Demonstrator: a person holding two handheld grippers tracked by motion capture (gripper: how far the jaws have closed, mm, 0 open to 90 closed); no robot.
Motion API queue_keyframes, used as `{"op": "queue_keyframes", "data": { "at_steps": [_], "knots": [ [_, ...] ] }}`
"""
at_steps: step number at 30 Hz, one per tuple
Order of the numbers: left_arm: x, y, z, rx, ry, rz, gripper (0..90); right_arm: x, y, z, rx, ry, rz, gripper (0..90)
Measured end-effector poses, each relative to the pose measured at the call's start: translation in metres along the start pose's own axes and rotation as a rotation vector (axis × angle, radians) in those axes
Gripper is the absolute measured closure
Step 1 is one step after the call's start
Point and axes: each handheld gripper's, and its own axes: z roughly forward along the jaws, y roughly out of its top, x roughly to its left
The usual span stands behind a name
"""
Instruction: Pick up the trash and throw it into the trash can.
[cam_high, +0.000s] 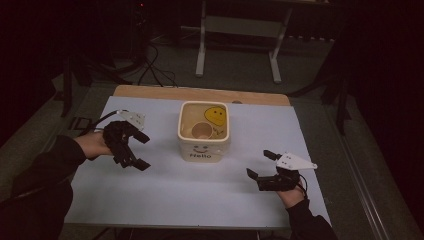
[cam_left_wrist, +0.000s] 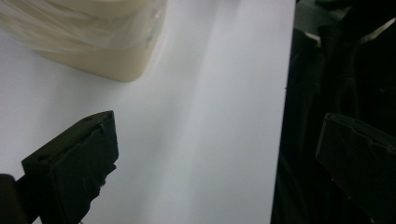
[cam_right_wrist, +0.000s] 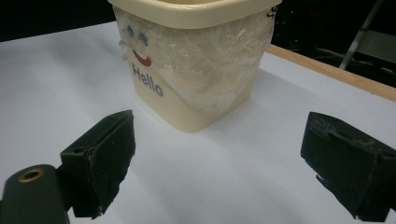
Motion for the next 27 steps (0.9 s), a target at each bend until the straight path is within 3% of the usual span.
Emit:
{"op": "queue_keyframes", "data": {
  "at_steps": [5, 7, 17, 20, 22, 27],
  "knots": [
    [-0.004, -0.015, 0.008, -0.019, -0.013, -0.009, 0.3, 0.0, 0.0, 0.0, 0.002, 0.0, 0.002, 10.1],
    [-0.007, -0.025, 0.014, -0.047, -0.023, -0.018, 0.3, 0.0, 0.0, 0.0, 0.001, 0.0, 0.0, 10.1],
    [-0.019, -0.044, 0.026, -0.137, -0.047, -0.034, 0.3, 0.0, 0.0, 0.0, 0.003, -0.002, 0.0, 10.1],
    [-0.026, -0.05, 0.034, -0.156, -0.023, -0.041, 0.3, 0.0, 0.0, 0.0, 0.002, -0.002, -0.001, 10.1],
    [-0.032, -0.056, 0.041, -0.194, -0.006, -0.057, 0.3, 0.0, 0.0, 0.0, 0.003, -0.001, 0.0, 10.1],
    [-0.037, -0.065, 0.05, -0.189, -0.019, -0.065, 0.3, 0.001, 0.0, 0.0, 0.003, 0.001, -0.001, 10.1]
  ]
}}
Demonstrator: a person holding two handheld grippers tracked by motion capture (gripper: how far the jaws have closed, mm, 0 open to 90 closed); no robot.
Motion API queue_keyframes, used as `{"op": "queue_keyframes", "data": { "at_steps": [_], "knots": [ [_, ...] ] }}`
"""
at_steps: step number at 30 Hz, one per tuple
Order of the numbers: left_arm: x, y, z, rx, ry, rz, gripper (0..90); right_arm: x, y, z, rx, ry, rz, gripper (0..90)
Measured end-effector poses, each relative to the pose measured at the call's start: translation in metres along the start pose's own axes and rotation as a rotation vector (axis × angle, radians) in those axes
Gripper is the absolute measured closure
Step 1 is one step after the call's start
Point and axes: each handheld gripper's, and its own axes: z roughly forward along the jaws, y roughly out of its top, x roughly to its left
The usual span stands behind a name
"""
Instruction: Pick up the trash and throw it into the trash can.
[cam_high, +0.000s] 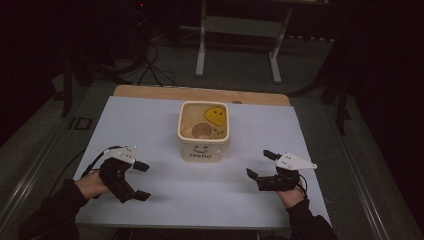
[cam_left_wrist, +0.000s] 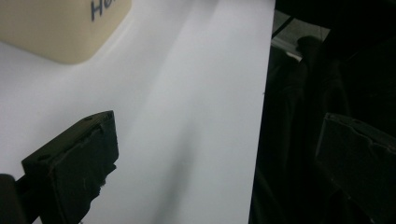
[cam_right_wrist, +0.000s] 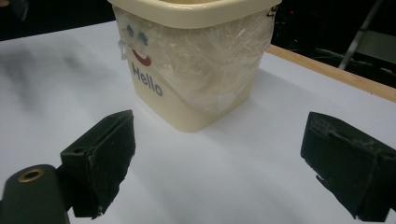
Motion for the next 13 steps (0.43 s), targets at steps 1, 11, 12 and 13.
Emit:
{"op": "queue_keyframes", "data": {
  "at_steps": [1, 11, 12, 13],
  "knots": [
    [-0.0008, -0.0039, 0.0025, 0.008, -0.002, -0.008, 0.3, 0.0001, 0.0001, 0.0001, 0.001, -0.001, -0.001, 10.1],
    [-0.0009, -0.0102, 0.0073, -0.003, 0.002, -0.015, 0.3, -0.0007, -0.0004, 0.0001, 0.0, -0.001, 0.001, 10.1],
    [-0.0003, -0.011, 0.0085, -0.001, 0.001, -0.014, 0.3, -0.0008, -0.0004, 0.0002, 0.0, -0.002, 0.0, 10.1],
    [-0.0001, -0.0117, 0.0094, 0.002, 0.005, -0.013, 0.3, -0.0007, -0.0004, 0.0003, 0.001, -0.003, -0.001, 10.1]
  ]
}}
